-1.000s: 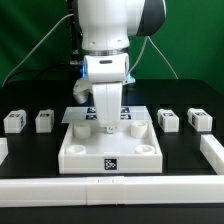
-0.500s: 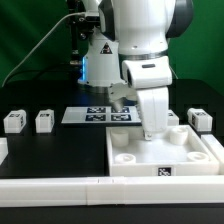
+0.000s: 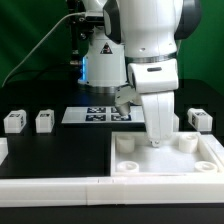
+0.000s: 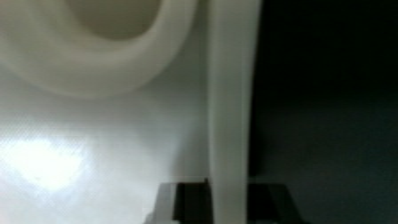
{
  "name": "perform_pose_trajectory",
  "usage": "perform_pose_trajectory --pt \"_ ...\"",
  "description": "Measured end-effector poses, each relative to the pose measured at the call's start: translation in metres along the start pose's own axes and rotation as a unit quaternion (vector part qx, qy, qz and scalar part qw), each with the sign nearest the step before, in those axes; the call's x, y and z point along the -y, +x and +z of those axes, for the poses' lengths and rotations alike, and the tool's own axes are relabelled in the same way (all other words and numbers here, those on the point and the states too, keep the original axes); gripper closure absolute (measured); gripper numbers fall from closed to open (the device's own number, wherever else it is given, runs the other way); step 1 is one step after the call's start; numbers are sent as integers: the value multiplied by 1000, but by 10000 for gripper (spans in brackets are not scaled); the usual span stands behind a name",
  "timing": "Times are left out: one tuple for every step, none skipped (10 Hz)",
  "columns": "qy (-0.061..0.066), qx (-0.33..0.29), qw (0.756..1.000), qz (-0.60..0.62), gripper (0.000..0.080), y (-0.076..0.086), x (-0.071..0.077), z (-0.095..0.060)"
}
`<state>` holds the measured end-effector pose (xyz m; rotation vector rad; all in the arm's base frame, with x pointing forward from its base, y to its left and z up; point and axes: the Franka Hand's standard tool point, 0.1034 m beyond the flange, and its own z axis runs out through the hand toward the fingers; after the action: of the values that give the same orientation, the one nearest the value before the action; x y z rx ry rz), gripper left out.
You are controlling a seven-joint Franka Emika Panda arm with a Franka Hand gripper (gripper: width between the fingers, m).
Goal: Assemble one leg
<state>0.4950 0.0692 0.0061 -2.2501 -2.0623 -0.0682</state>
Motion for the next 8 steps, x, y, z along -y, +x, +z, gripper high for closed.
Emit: perform_pose_trajectory --pt "6 7 1000 2 742 0 0 0" --pt "8 11 1000 2 742 0 0 0" --pt "7 13 1000 -4 741 0 0 0" --pt "1 12 1000 -7 741 0 1 0" --pt "-4 10 1000 -7 741 0 1 0" --pt "-5 10 1000 -6 741 0 1 0" --pt "-4 10 1000 -6 741 0 1 0" --pt "-4 10 1000 -6 533 0 1 1"
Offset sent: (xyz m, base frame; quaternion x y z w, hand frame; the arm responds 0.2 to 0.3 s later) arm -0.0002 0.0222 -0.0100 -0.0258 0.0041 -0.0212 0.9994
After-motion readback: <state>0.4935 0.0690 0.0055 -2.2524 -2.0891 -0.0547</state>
